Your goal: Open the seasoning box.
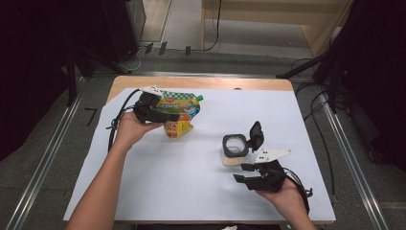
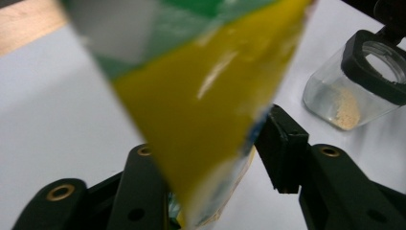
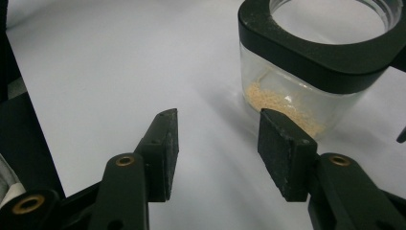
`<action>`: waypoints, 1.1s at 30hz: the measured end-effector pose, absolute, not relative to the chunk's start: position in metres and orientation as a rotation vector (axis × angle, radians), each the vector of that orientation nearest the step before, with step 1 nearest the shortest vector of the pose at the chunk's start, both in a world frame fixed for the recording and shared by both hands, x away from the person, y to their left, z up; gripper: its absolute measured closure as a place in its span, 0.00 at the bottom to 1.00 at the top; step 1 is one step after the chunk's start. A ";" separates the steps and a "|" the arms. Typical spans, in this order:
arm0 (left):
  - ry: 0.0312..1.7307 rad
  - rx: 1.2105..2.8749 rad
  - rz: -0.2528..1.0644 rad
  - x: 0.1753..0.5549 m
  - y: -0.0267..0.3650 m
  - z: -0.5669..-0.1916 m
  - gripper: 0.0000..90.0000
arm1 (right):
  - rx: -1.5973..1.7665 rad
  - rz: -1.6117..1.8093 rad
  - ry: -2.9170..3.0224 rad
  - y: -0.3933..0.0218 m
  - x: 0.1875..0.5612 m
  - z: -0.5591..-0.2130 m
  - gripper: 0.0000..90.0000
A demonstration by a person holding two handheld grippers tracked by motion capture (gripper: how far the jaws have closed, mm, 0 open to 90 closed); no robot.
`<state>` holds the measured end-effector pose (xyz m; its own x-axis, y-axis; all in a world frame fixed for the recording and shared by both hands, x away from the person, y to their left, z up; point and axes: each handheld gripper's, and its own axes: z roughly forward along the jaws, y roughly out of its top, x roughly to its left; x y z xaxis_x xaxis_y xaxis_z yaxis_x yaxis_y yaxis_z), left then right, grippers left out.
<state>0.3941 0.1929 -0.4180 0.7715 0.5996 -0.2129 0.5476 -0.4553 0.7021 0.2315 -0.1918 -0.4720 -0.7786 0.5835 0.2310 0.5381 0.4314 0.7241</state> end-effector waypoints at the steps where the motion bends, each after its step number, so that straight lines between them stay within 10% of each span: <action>1: 0.851 2.156 0.090 0.394 0.193 -0.418 0.69 | 1.019 1.289 2.616 -0.191 0.232 -0.472 0.56; 10: 0.820 2.125 0.119 0.387 0.194 -0.414 1.00 | 0.962 1.302 2.637 -0.179 0.232 -0.472 0.56; 33: 0.842 2.141 0.007 0.370 0.190 -0.379 1.00 | 0.825 1.340 2.685 -0.134 0.229 -0.466 0.54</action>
